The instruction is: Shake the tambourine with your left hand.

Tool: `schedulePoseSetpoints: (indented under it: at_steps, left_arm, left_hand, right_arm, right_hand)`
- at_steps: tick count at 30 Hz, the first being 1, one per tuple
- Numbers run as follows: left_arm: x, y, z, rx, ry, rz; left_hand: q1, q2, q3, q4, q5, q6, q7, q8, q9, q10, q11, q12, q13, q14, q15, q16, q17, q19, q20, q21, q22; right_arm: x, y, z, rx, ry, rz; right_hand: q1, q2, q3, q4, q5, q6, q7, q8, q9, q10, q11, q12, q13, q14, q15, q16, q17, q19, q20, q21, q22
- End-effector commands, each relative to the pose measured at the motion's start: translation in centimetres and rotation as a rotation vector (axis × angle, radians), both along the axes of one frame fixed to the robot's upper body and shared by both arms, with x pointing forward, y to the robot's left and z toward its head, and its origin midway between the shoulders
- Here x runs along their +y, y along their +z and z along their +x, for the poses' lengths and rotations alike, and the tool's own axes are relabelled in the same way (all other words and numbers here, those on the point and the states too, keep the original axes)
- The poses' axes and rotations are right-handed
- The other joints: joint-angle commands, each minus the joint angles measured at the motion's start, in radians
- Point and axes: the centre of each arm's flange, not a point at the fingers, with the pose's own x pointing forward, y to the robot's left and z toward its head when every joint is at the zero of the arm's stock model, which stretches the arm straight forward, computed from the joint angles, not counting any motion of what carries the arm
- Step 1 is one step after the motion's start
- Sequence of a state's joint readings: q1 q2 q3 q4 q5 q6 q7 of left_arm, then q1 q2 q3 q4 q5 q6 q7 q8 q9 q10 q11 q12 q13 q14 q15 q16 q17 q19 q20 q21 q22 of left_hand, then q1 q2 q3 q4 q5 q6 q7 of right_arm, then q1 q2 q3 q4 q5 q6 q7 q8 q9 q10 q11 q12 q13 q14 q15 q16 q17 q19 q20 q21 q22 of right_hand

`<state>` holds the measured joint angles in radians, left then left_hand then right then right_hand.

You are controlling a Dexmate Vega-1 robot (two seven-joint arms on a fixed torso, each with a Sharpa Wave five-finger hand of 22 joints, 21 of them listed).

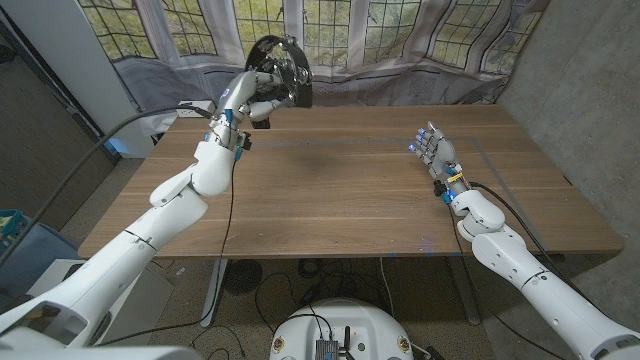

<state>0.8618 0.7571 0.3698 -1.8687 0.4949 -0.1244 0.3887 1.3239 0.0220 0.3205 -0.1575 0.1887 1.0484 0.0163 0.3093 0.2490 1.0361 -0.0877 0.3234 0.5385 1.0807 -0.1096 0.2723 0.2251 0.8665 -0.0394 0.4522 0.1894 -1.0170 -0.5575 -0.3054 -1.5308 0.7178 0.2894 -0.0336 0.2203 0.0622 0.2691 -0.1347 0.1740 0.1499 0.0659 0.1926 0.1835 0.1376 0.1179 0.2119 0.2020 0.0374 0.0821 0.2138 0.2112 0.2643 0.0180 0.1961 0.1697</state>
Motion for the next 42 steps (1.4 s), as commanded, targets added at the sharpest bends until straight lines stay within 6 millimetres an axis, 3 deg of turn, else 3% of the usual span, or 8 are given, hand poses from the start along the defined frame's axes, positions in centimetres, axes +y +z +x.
schedulePoseSetpoints:
  at_steps: [1,24,42]
  left_arm:
    - [-3.6,-1.3,1.2,0.037,0.283,0.454]
    - [-1.8,-1.7,1.6,0.081,0.221,0.372]
    - [-2.4,-1.1,2.2,0.193,0.22,0.462]
  left_hand:
    - [0.005,0.096,0.01,-0.001,0.004,0.013,0.0,0.004,0.001,0.032,-0.02,0.005,0.051,0.085,-0.083,0.007,0.039,-0.002,0.001,0.004,0.001]
    - [0.004,0.097,0.013,0.0,0.005,0.012,0.002,0.004,-0.001,0.039,-0.019,0.001,0.058,0.09,-0.082,0.011,0.043,-0.001,0.002,0.011,0.001]
    - [0.005,0.096,0.014,-0.001,0.005,0.01,0.004,0.003,-0.001,0.037,-0.017,-0.006,0.061,0.083,-0.082,0.009,0.047,-0.005,0.004,0.014,0.001]
  right_arm:
    - [-0.1,-0.1,-0.1,0.002,-0.001,0.0]
    - [0.2,-0.2,-0.2,0.012,-0.003,-0.002]
    - [0.3,-0.2,-0.1,0.015,-0.002,-0.005]
  right_hand:
    - [0.004,0.002,-0.001,0.0,0.002,0.008,0.005,0.003,0.004,0.005,0.001,-0.004,0.004,0.005,0.002,0.001,0.005,0.012,0.0,0.001,0.004]
    - [0.004,0.002,-0.003,0.0,0.002,0.007,0.004,0.002,0.004,0.004,0.001,-0.004,0.004,0.004,0.004,0.0,0.005,0.011,0.0,0.0,0.004]
    - [0.005,0.003,-0.003,0.0,0.002,0.008,0.004,0.002,0.004,0.004,0.001,-0.004,0.004,0.005,0.002,0.0,0.005,0.012,0.0,0.001,0.004]
